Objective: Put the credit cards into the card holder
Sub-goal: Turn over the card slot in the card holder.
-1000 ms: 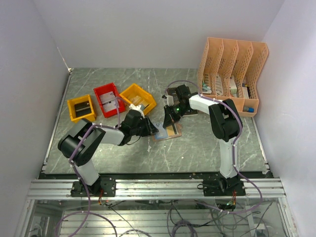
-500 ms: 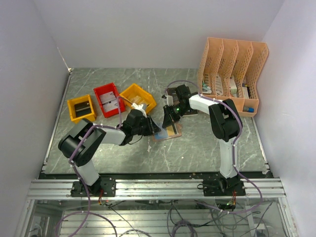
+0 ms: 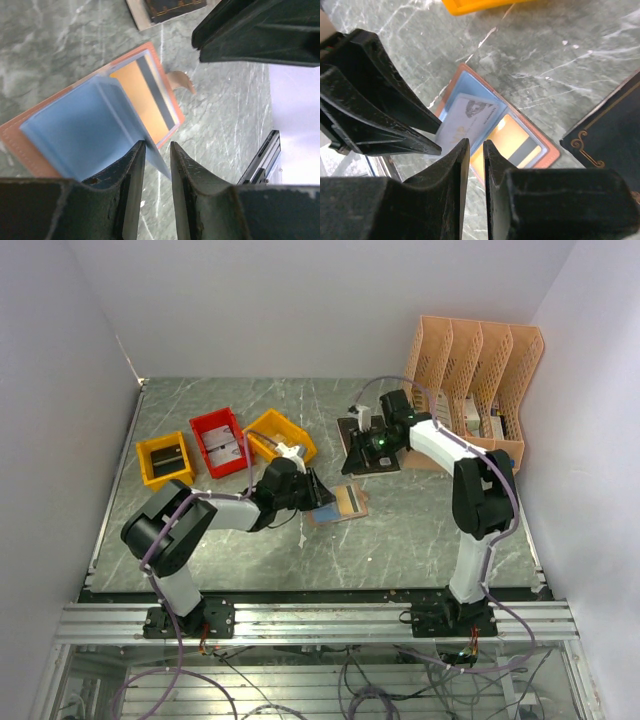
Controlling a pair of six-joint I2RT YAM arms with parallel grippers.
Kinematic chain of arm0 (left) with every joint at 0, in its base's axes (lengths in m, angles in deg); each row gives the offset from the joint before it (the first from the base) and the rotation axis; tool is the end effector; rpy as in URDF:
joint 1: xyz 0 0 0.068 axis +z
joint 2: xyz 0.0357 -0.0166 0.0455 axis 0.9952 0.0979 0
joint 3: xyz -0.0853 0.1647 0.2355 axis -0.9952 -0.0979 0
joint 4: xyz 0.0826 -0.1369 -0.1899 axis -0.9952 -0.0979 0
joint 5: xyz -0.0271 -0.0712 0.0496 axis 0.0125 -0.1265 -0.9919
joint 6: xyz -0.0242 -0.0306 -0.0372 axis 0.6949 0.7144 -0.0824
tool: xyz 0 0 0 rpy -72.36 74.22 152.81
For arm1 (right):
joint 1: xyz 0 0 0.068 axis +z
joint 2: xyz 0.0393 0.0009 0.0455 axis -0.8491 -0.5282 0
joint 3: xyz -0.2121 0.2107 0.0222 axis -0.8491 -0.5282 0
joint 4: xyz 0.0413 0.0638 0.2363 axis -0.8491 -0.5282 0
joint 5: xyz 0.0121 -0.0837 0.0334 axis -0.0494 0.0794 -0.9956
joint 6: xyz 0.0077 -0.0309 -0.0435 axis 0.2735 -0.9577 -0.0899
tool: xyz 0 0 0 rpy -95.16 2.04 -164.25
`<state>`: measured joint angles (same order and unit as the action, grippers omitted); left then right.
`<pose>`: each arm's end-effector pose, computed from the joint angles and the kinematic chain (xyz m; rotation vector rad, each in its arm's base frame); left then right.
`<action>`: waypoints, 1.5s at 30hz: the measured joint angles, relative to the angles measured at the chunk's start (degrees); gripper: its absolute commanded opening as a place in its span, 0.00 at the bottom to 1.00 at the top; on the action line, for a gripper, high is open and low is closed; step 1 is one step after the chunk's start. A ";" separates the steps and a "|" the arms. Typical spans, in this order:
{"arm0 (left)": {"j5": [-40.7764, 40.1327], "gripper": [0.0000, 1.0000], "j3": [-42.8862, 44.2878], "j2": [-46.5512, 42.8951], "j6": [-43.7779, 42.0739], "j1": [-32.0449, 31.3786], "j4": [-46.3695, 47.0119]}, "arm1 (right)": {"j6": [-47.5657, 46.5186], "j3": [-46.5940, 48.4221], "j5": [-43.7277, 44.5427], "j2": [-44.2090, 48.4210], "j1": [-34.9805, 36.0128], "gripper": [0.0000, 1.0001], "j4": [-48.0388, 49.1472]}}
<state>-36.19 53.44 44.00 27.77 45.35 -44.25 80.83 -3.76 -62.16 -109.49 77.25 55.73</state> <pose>0.2509 -0.2139 0.1888 -0.0242 2.2557 -1.1347 0.3817 0.1595 0.2290 -0.8011 2.4256 1.1503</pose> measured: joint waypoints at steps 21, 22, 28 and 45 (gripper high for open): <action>0.17 0.46 9.92 8.11 -1.75 -3.80 -2.27 | -3.45 -2.38 -4.44 8.70 -5.62 0.18 0.17; 0.20 0.48 10.14 8.22 -1.95 -3.89 -2.56 | -3.50 -2.45 -4.70 8.96 -5.68 0.18 0.22; 0.22 0.51 10.27 8.24 -3.21 -4.17 -3.45 | -4.07 -2.56 -6.27 9.86 -5.68 0.18 0.24; -17.51 0.78 19.39 -16.04 -25.77 7.34 -37.81 | -5.86 -9.11 -13.73 21.68 -5.68 0.82 6.54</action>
<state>-53.69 72.83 27.96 2.01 52.70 -82.06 74.98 -12.87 -75.89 -87.81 71.57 62.26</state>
